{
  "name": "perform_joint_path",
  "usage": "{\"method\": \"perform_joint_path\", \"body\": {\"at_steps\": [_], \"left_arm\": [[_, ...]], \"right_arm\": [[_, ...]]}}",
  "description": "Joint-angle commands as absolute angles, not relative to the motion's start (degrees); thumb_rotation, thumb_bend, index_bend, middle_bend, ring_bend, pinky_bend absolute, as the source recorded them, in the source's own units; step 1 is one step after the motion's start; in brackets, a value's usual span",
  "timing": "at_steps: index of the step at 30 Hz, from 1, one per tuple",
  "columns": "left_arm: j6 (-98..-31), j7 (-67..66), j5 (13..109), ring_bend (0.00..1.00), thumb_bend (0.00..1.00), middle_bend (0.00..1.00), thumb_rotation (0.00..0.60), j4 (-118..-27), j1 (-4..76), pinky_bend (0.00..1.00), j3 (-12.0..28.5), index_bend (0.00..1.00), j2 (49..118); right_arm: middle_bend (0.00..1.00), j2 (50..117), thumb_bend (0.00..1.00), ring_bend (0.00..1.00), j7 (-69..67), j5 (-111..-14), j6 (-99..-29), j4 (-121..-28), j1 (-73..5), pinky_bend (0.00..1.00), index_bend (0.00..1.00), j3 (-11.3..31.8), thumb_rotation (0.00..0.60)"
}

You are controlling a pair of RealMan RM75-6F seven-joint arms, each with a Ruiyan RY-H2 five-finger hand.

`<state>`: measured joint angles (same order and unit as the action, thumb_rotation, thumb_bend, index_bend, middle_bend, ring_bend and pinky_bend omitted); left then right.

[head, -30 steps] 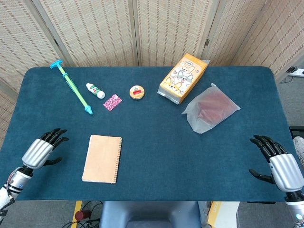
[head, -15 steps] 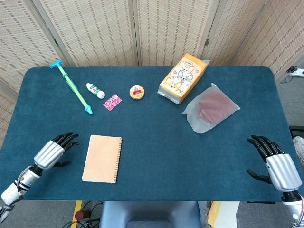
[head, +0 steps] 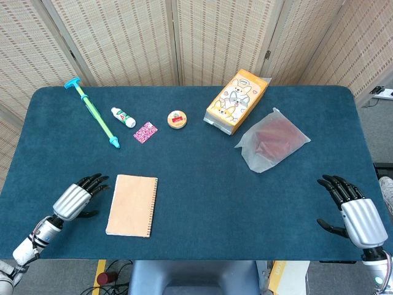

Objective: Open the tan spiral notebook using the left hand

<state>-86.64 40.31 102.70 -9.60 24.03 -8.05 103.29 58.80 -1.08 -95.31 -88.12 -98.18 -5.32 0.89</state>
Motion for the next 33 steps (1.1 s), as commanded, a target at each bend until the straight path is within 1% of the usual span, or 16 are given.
{"method": "perform_joint_path", "body": {"at_steps": [1, 5, 21, 33], "left_arm": [[-85.72, 39.99, 102.53, 0.12, 0.14, 0.16, 0.6, -9.1, 24.09, 0.27, -8.47, 0.25, 103.62], [-84.95, 40.43, 102.05, 0.12, 0.14, 0.16, 0.6, -9.12, 24.05, 0.27, -8.63, 0.25, 103.97], [-86.53, 41.3, 101.7, 0.12, 0.14, 0.16, 0.6, -9.03, 25.26, 0.27, -9.78, 0.25, 106.64], [-86.19, 42.17, 101.14, 0.13, 0.14, 0.16, 0.6, -8.69, 26.25, 0.27, -10.03, 0.26, 108.18]], "right_arm": [[0.16, 58.84, 0.12, 0.13, -0.8, -95.16, -87.88, -98.39, -5.34, 0.22, 0.15, 0.89, 0.6], [0.16, 58.87, 0.12, 0.13, -0.32, -94.81, -87.53, -98.72, -5.41, 0.22, 0.15, 0.99, 0.6], [0.16, 59.0, 0.12, 0.13, 0.94, -94.16, -87.45, -99.64, -5.33, 0.22, 0.14, 1.47, 0.6], [0.16, 58.93, 0.12, 0.13, 1.56, -93.59, -87.51, -100.18, -4.92, 0.22, 0.14, 1.49, 0.6]]}}
